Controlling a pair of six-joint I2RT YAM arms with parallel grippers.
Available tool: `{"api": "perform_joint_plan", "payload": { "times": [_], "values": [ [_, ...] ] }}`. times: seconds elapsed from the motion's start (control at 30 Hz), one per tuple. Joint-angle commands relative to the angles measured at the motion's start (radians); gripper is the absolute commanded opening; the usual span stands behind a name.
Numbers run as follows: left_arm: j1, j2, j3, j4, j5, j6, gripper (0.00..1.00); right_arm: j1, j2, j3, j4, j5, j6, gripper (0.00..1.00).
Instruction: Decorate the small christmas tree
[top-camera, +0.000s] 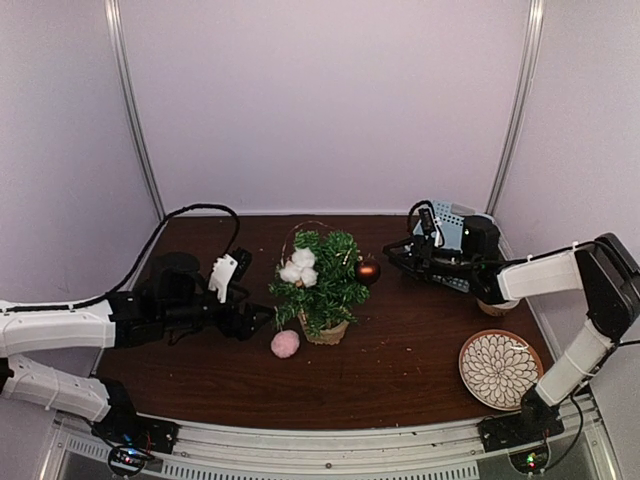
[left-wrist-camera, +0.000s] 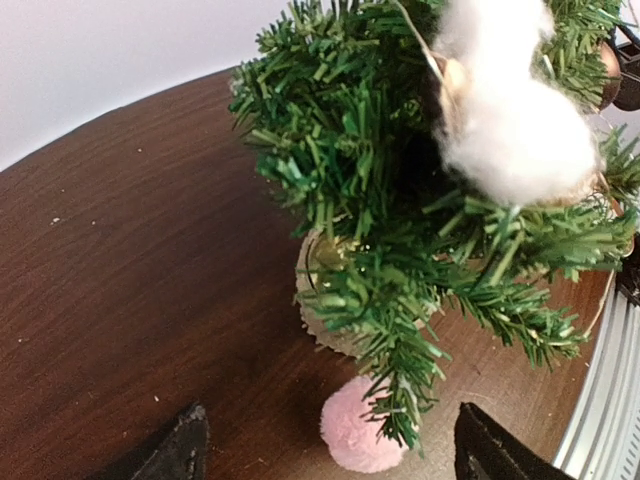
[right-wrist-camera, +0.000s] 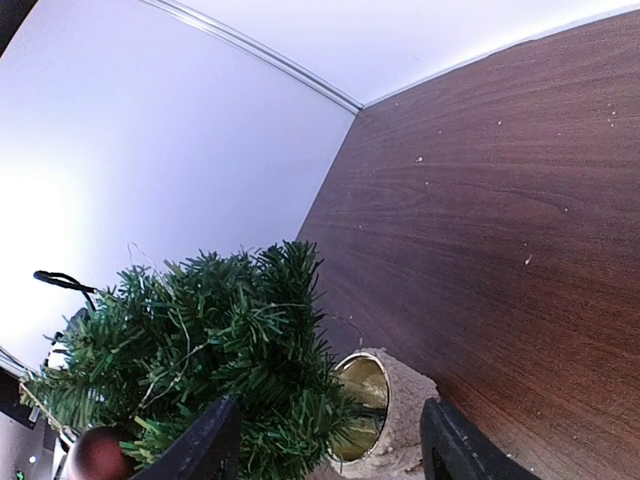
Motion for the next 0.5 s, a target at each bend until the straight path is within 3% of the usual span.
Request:
{"api": "perform_joint_plan", "payload": {
  "times": [0.0,0.47],
  "values": [
    [-0.001,0.055,0.065,0.075,-0.048,-0.001,0.84,-0.007,0.051,0.033,0.103,-0.036,0.077,0.63],
    [0.013,0.170,0.130,0.094,-0.154,-0.022,0.78,0.041,0.142,0.106,0.103,-0.042,0.134,0.48]
  ]
}}
